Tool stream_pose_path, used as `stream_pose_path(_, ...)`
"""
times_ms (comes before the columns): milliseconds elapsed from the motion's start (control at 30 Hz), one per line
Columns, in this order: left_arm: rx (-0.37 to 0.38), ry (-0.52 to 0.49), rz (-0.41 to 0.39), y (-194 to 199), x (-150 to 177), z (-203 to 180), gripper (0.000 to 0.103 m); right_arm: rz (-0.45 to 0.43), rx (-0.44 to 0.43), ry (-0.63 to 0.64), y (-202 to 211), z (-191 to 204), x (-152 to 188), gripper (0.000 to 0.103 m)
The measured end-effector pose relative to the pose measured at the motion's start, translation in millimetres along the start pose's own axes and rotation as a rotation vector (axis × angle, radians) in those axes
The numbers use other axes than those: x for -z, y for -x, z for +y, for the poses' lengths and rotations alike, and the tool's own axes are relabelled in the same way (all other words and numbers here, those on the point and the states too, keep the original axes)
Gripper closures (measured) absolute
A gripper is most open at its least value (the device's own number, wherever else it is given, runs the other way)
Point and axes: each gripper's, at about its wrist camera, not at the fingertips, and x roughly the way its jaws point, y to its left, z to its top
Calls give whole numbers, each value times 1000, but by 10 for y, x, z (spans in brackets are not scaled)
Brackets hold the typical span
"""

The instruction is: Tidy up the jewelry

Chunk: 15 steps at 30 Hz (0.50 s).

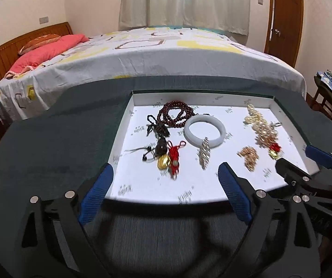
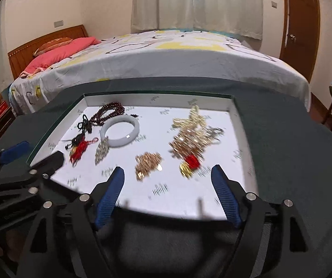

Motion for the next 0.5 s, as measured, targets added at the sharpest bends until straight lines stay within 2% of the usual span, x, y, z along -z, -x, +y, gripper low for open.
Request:
stream_pose_path(267, -40, -30, -46, 682, 160, -81, 10, -29, 22, -31, 582, -181, 133, 26)
stream_pose_path(333, -68, -26, -70, 869, 181, -83, 8, -48, 27, -24, 775, -185, 143, 25)
stream_pose_path(500, -68, 18, -120, 1334, 215, -8, 6, -122, 27, -10, 1238, -169, 138, 23)
